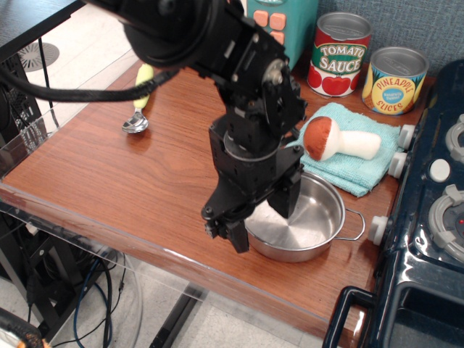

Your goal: Grab the silver bowl. Move it down and to the right. Place there.

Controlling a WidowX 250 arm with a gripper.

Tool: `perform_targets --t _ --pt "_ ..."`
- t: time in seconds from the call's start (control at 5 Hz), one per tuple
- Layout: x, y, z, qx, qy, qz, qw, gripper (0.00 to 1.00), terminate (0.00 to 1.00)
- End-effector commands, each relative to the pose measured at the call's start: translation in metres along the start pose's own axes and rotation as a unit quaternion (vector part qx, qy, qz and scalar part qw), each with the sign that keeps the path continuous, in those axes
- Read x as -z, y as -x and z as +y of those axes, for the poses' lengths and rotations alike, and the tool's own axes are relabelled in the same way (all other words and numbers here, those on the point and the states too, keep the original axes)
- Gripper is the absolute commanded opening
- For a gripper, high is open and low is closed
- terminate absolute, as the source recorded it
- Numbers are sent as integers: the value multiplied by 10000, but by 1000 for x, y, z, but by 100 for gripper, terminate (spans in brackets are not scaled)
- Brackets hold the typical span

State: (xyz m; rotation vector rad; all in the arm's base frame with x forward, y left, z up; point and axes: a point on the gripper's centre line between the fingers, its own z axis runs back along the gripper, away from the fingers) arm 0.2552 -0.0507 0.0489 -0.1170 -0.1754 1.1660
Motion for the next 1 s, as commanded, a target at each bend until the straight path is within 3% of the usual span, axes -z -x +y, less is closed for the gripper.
perform_targets --t 0.0,0.6,0.8 --pt "-60 -6 -7 26 771 -359 9964 100 0" --pt "-60 -6 -7 26 771 -359 9964 100 0" --pt "-60 -6 -7 26 771 -359 9964 100 100"
